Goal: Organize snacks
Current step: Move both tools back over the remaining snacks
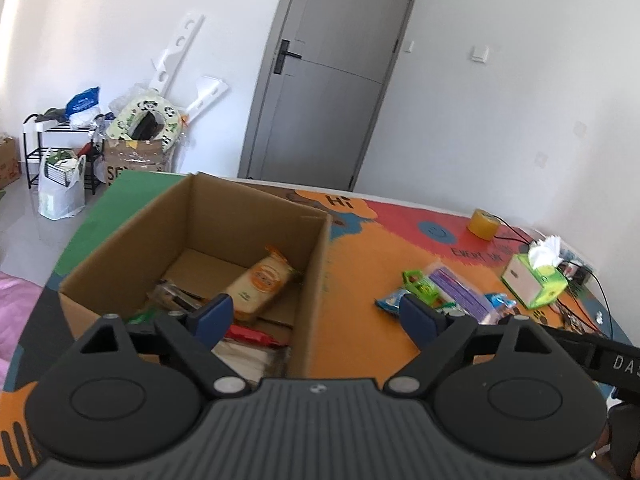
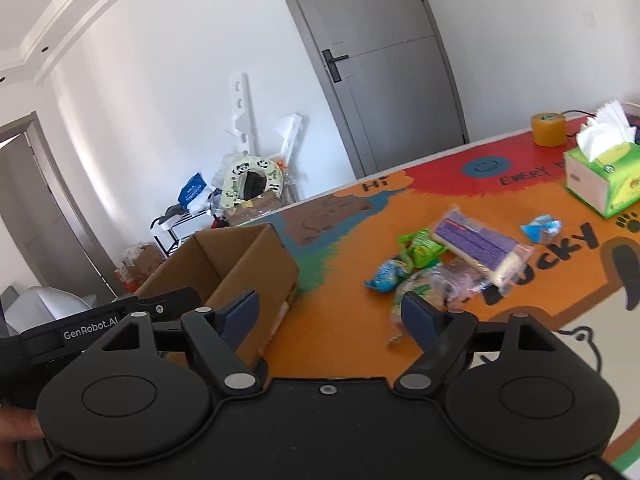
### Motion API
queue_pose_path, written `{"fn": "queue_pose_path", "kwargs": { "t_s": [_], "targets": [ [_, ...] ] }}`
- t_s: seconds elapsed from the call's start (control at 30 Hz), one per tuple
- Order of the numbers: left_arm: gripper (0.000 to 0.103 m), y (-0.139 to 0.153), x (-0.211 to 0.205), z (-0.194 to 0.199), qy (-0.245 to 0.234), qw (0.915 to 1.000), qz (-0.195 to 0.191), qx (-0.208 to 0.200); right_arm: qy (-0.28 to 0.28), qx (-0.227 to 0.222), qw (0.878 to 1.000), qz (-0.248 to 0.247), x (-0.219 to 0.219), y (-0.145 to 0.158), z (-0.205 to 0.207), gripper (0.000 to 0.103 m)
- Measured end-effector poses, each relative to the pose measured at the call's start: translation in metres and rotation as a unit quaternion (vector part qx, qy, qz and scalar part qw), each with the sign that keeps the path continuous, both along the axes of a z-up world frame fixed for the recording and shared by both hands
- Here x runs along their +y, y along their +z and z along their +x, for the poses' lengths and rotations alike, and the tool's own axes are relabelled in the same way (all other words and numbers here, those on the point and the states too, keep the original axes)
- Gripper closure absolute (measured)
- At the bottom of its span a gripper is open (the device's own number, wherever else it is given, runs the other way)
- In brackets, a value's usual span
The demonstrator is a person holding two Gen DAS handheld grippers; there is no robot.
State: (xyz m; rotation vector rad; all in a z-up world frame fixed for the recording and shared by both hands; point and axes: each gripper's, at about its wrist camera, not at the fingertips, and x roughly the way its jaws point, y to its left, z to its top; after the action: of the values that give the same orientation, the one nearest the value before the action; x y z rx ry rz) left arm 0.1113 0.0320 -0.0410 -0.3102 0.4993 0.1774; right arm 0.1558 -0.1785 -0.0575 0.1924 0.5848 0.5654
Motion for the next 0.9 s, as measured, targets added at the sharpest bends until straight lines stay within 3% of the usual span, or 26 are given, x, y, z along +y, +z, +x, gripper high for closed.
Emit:
{"fn": "queue_pose_path", "kwargs": {
  "t_s": [0.4, 0.9],
  "targets": [
    [0.014, 0.003, -0.037, 0.007, -0.036, 0.9993, 0.008, 0.011, -0.028, 0.009, 1.0, 0.003, -0.037, -0.006, 0.001, 0.011],
    [0.014, -0.002, -0.075, 0.028, -0.07, 0.9975, 0.012, 0.005, -0.082, 0.017, 0.997, 0.005, -0.087, -0.021, 0.01, 0.009]
  ]
}}
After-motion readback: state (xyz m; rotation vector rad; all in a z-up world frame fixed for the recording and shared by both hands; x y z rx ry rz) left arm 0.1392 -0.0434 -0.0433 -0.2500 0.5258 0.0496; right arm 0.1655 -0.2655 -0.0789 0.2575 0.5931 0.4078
